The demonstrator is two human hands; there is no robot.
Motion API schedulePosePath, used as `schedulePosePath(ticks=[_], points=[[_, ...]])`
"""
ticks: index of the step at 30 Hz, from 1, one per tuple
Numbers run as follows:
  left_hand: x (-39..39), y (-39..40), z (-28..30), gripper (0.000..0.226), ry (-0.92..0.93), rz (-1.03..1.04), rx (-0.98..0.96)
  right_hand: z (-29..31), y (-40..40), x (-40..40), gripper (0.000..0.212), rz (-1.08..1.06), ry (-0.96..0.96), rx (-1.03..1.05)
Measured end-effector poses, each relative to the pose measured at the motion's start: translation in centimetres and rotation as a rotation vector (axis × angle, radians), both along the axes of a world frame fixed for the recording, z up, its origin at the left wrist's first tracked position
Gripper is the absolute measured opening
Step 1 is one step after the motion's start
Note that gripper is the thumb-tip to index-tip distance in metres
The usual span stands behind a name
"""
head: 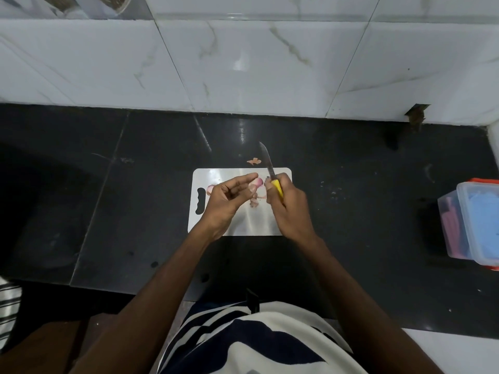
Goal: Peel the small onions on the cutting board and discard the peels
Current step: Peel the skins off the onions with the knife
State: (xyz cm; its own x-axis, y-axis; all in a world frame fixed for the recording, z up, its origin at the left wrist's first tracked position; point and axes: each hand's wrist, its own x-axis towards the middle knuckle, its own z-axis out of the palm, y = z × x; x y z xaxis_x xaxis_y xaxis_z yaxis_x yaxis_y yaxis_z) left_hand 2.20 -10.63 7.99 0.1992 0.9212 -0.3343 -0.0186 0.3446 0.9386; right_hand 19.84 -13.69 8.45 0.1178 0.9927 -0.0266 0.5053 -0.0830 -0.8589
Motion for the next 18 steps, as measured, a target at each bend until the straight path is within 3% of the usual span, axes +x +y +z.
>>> schedulePosePath(ticks=[3,7,12,18], points=[[-0.5,-0.3,-0.2,0.044,-0.040,-0.035,-0.031,0.0,-0.3,0.2,0.023,0.032,0.018,0.051],[-1.2,-0.4,0.1,0.034,0.033,-0.111,0.002,0.2,-0.2,1.0,0.026,0.098,0.016,0.089],[-2.0,0.2,1.2,0.029,0.140,-0.214,0.026,0.0,0.5,2.1,0.024,0.201,-0.112,0.149],[-2.9,1.2,1.5,0.026,0.211,-0.352,0.014,0.1,0.4,2.4,0.014,0.253,-0.072,0.192]])
